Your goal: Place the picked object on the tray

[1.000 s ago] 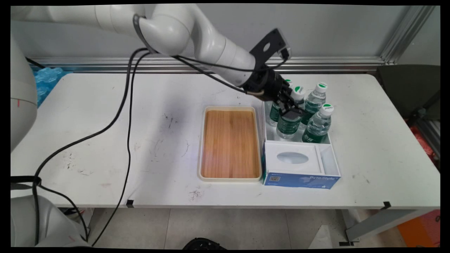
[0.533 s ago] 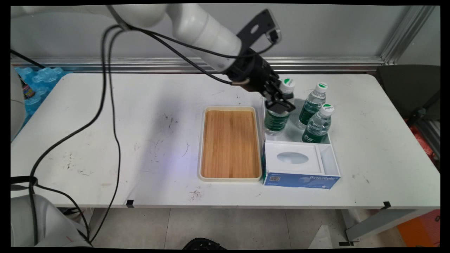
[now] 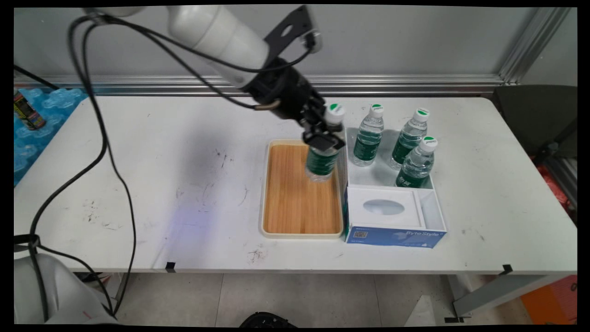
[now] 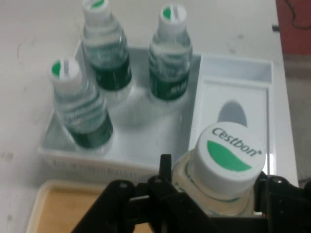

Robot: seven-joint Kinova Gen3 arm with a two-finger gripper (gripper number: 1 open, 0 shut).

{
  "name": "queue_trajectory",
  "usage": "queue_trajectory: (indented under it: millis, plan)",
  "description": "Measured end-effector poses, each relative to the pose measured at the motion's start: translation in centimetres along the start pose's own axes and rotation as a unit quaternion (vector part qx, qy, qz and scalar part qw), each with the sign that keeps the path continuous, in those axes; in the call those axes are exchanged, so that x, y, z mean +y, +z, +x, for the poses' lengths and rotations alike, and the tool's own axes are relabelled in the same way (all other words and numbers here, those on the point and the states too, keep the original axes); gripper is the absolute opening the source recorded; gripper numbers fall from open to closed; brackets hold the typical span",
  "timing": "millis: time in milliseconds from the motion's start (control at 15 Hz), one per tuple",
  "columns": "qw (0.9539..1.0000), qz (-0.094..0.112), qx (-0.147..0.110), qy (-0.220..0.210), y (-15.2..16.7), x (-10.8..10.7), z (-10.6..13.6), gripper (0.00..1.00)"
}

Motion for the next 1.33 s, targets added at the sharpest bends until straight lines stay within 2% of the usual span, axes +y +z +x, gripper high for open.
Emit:
queue_trajectory:
  millis: [333,667,1000,1333]
  plan:
    - [0.9998,-0.002,-0.011,-0.014,-1.1,0.6,-3.5,0.00]
    - [0.9999,-0.008,-0.008,-0.013,0.1,0.8,-5.4,0.00]
    - [0.9999,-0.009,-0.005,-0.008,1.8,0.4,-6.8,0.00]
    - [0.9999,-0.014,0.007,-0.002,3.7,0.0,-7.0,0.00]
